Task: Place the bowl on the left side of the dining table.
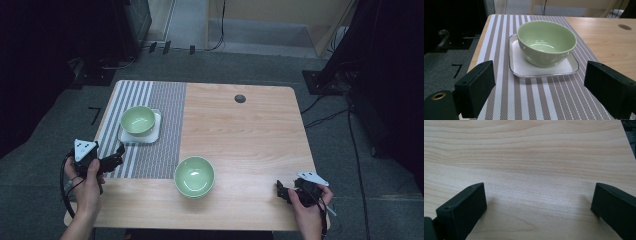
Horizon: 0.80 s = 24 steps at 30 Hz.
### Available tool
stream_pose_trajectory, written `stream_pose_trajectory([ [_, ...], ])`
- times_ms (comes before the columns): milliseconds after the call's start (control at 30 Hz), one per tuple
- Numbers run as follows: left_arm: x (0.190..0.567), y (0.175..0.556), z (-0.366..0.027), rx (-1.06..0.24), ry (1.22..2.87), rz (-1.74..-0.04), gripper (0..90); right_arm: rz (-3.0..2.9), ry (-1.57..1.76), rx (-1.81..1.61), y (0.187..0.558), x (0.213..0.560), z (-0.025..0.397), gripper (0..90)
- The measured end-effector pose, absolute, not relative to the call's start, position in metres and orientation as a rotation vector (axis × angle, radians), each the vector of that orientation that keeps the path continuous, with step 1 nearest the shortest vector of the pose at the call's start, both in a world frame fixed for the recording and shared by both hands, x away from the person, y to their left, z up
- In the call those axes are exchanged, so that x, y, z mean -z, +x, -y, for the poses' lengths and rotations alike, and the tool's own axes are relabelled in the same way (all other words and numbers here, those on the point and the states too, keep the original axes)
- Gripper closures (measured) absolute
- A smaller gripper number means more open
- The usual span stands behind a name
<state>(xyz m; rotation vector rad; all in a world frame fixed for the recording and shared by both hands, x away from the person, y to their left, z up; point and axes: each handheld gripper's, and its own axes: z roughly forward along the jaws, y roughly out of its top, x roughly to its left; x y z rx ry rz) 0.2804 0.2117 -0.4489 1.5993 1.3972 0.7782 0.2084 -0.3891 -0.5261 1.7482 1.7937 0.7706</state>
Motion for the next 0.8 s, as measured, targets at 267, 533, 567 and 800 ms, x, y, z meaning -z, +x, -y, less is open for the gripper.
stream_pose_trajectory([
  [267,0.458,0.272,-0.212,-0.804,1.621,-1.398,9.4,-1.794,1.748,-0.770,0.208,0.526,0.389,0.0],
  [533,0.470,0.262,-0.217,-0.807,1.643,-1.411,9.4,-1.794,1.748,-0.770,0.208,0.526,0.389,0.0],
  [567,0.471,0.260,-0.218,-0.814,1.644,-1.414,9.4,-1.794,1.748,-0.770,0.208,0.526,0.389,0.0],
  [800,0.482,0.253,-0.224,-0.823,1.670,-1.430,9.3,-1.794,1.748,-0.770,0.208,0.526,0.389,0.0],
])
